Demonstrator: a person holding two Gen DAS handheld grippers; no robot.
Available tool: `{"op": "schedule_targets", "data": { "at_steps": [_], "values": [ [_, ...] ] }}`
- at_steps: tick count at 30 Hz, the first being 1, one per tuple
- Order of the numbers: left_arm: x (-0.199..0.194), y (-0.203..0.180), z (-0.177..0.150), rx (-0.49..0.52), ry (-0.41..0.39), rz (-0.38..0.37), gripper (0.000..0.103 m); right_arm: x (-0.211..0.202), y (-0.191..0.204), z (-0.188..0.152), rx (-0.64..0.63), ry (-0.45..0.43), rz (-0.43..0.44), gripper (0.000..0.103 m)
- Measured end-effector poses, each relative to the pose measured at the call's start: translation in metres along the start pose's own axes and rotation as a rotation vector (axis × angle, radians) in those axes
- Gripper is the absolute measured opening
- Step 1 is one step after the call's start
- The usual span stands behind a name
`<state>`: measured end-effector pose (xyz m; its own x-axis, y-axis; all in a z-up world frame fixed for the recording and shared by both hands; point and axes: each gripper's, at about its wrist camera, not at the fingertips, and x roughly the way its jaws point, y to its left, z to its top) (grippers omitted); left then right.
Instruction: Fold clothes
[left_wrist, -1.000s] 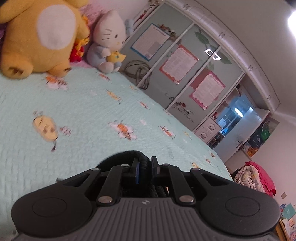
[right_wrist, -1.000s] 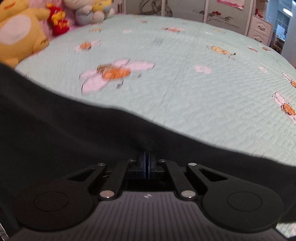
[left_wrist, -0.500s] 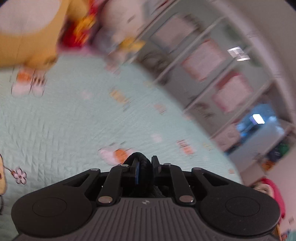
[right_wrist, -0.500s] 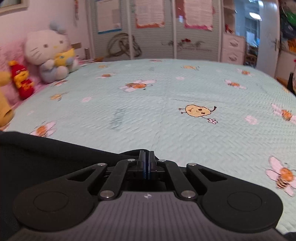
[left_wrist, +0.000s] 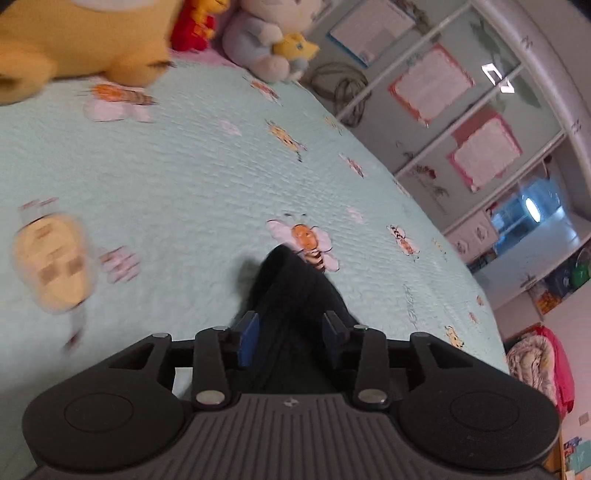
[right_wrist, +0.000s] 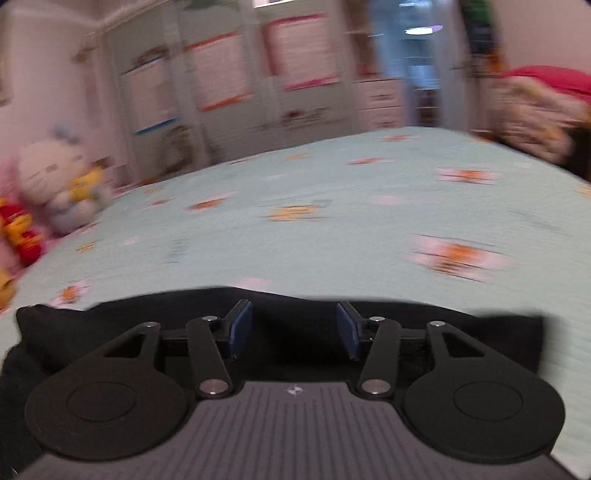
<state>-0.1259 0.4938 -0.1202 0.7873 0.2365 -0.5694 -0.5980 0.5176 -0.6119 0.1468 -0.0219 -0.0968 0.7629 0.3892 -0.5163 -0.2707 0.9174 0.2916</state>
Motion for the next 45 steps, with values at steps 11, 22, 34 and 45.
{"op": "schedule_targets", "data": {
  "at_steps": [11, 22, 34, 45],
  "values": [
    [-0.098, 0.054, -0.128, -0.182, 0.044, 0.117, 0.04, -0.043, -0.154, -0.012, 0.291, 0.02, -0.139, 0.06],
    [-0.109, 0.003, -0.131, -0.074, 0.049, 0.115, 0.041, -0.02, -0.174, 0.045, 0.294, -0.117, -0.134, 0.003],
    [-0.084, 0.018, -0.145, -0.114, 0.088, 0.161, 0.041, -0.062, -0.203, 0.005, 0.358, -0.102, -0.207, 0.056],
    [-0.086, 0.016, -0.155, -0.134, 0.106, 0.18, 0.042, -0.019, -0.231, 0.03, 0.455, -0.051, -0.16, 0.069]
  ]
}}
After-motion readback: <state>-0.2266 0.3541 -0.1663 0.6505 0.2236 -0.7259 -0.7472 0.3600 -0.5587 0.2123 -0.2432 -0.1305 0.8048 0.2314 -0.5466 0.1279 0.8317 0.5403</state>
